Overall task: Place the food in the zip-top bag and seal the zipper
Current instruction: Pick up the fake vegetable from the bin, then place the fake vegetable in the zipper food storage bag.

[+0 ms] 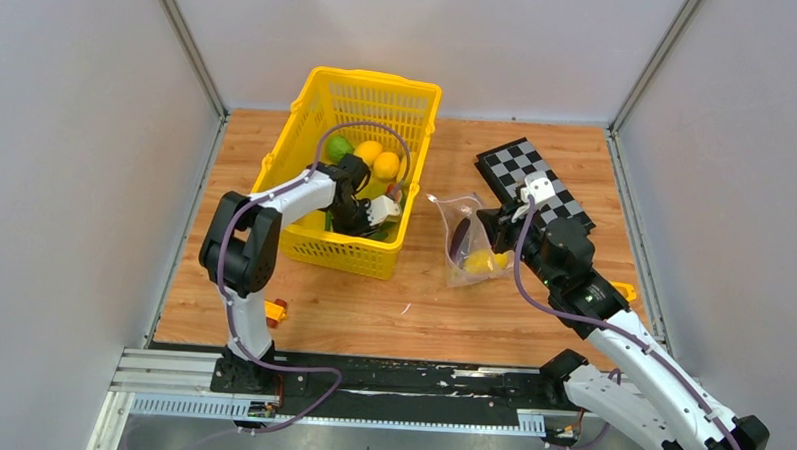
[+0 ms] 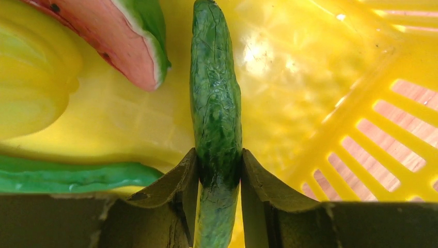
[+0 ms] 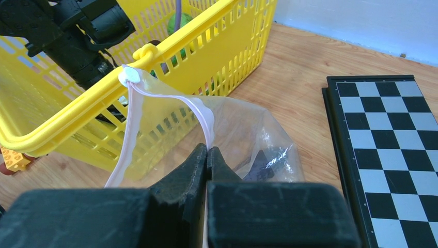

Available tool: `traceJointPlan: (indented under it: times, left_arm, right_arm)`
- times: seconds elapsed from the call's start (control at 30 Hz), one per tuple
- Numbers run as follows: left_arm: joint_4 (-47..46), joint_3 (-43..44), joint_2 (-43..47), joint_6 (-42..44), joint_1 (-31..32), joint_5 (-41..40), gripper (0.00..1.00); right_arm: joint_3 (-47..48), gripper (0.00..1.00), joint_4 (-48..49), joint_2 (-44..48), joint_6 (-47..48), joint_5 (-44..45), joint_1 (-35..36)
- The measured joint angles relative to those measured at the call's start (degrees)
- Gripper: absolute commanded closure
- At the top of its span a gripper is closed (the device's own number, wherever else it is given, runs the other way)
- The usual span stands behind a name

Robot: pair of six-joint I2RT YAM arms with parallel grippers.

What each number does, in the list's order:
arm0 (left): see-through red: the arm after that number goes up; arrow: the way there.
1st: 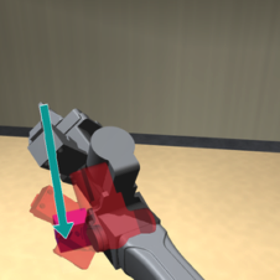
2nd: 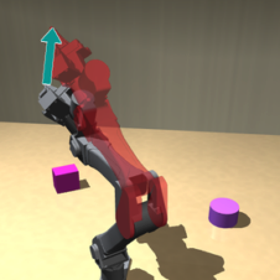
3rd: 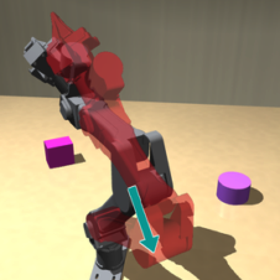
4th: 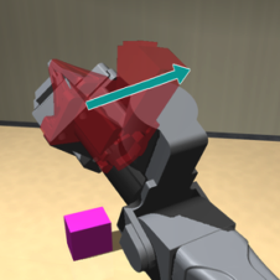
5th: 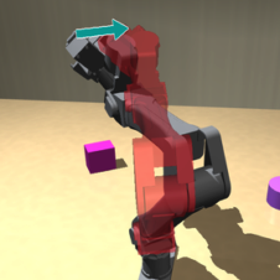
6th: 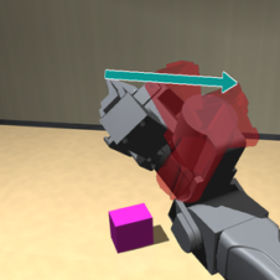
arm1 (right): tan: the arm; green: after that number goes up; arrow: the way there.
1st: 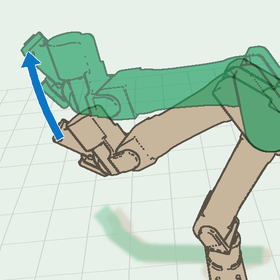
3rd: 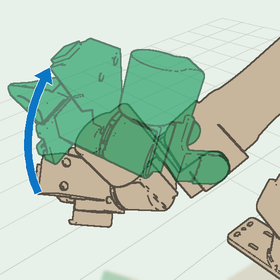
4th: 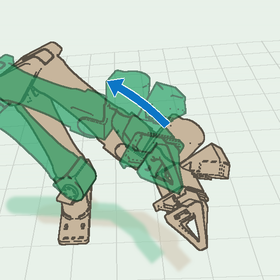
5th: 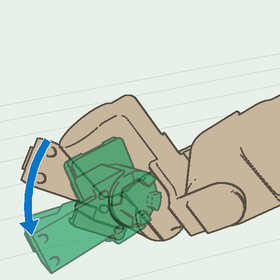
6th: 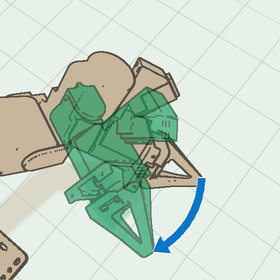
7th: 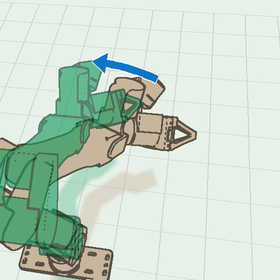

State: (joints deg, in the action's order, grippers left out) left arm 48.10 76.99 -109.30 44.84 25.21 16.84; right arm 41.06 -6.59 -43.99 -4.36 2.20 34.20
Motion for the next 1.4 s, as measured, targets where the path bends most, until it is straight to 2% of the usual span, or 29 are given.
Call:
traceJointPlan:
  times: [0.37, 0.63, 0.93, 1.2, 1.4]
  left_arm:
    - [0.07, -0.76, 11.06, -1.03, 0.28, -3.08, 0.8]
    - [-6.29, -2.38, 20.72, -5.42, 0.31, -5.81, 0.83]
    - [-23.23, -12.46, 35.41, -13.05, 0.28, -8.0, 0.86]
    - [-46.29, -21.57, 49.83, -23.58, 0.28, -2.23, 0.86]
    - [-60.17, -22.21, 56.11, -32.17, 0.28, 1.55, 0.84]
  right_arm:
    - [0.0, 1.0, 0.0, 0.0, -0.28, 0.35, 0.0]
    - [0.0, 1.0, -0.02, 0.02, -0.48, 0.33, 0.0]
    - [0.0, 1.0, 0.02, 0.0, -0.94, 0.33, 0.0]
    - [0.0, 1.0, 0.02, -0.17, -1.92, 0.28, 0.0]
    - [0.02, 1.0, 0.07, -0.52, -2.64, 0.0, 0.0]
